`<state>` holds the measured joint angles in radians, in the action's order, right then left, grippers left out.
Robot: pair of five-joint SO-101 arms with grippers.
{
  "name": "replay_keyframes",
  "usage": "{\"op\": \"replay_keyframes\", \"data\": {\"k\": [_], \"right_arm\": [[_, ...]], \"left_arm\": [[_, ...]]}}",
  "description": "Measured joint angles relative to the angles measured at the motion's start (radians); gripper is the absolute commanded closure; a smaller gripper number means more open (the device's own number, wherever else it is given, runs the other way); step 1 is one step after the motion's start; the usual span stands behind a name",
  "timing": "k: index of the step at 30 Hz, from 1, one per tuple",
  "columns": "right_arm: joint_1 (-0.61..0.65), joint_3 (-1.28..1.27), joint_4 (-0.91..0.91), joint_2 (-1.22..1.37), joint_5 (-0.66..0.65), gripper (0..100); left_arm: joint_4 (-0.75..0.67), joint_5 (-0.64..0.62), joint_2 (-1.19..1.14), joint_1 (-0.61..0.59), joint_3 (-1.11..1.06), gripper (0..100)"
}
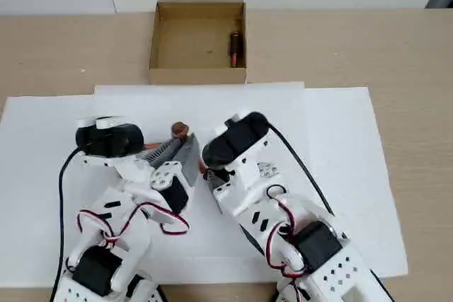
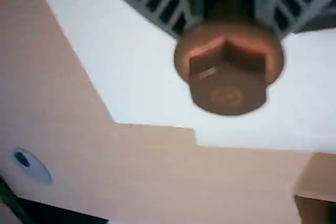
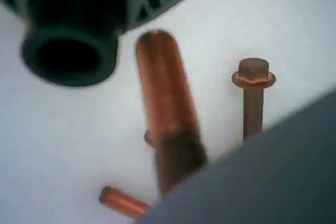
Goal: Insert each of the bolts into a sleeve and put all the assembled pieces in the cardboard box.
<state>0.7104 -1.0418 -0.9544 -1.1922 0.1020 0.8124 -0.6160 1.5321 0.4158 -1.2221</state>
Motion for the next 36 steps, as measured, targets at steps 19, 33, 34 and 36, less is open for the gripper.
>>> {"op": "replay_keyframes", "data": {"k": [19, 33, 34, 36], "right_arm": [[0.002, -0.224, 0.009, -0.327, -0.176, 99.6], [0.055, -0.224, 0.009, -0.356, -0.178, 99.6], [0.055, -0.224, 0.009, -0.356, -0.178, 99.6], [0.055, -0.224, 0.009, -0.356, -0.178, 99.6]], "left_arm": [[-0.086, -0.009, 0.003, 0.008, 0.0, 99], [-0.086, -0.009, 0.003, 0.014, 0.0, 99], [-0.086, -0.009, 0.003, 0.014, 0.0, 99], [-0.074, -0.009, 0.003, 0.014, 0.0, 99]]}}
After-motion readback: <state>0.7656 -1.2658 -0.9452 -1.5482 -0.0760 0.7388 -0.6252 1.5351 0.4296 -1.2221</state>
